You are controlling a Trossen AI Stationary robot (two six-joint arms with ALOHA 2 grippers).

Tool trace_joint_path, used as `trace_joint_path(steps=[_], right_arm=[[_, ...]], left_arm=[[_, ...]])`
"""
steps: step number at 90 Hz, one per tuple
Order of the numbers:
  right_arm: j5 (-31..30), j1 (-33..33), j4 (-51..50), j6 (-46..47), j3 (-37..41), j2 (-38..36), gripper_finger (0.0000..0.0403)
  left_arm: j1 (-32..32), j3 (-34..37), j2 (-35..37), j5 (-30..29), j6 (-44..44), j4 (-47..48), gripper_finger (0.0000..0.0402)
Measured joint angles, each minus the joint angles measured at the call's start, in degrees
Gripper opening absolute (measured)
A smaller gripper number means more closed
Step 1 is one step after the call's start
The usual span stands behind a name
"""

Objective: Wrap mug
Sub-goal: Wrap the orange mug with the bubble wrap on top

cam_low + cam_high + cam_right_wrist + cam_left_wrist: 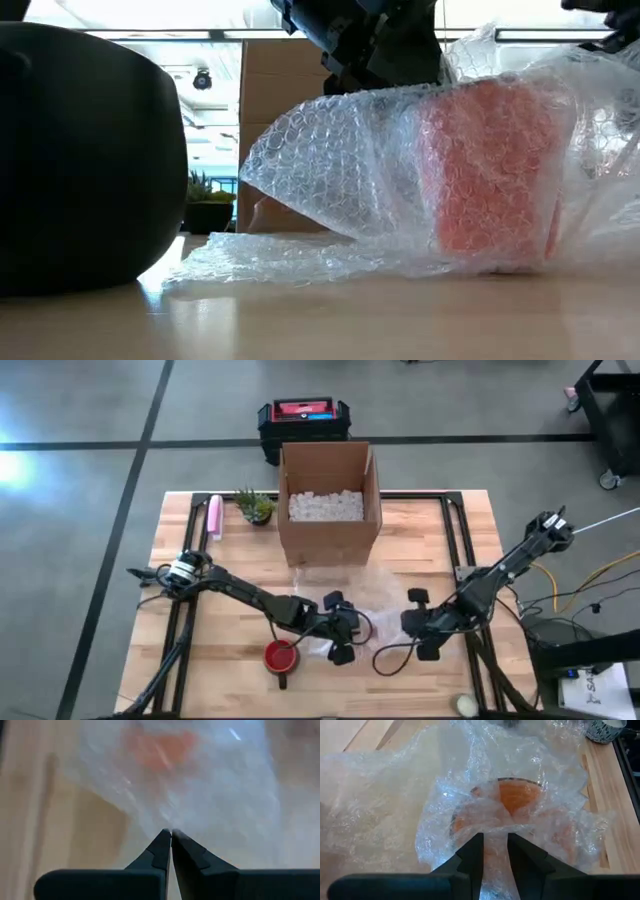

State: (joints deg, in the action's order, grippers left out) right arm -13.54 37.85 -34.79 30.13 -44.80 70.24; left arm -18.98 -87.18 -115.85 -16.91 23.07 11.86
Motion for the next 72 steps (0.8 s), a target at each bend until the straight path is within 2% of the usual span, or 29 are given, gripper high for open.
trace_joint_path(steps=[19, 72], right_arm=[[-0.9, -0.1, 9.5, -5.2, -0.7, 3.0, 0.0002], [-4.6, -1.6, 13.3, -12.2, -4.7, 3.9, 0.0002]], left_arm=[[0.0, 0.0, 0.0, 0.0, 0.0, -0.3, 0.0075], [0.0, 0.0, 0.0, 0.0, 0.0, -1.6, 0.0075]])
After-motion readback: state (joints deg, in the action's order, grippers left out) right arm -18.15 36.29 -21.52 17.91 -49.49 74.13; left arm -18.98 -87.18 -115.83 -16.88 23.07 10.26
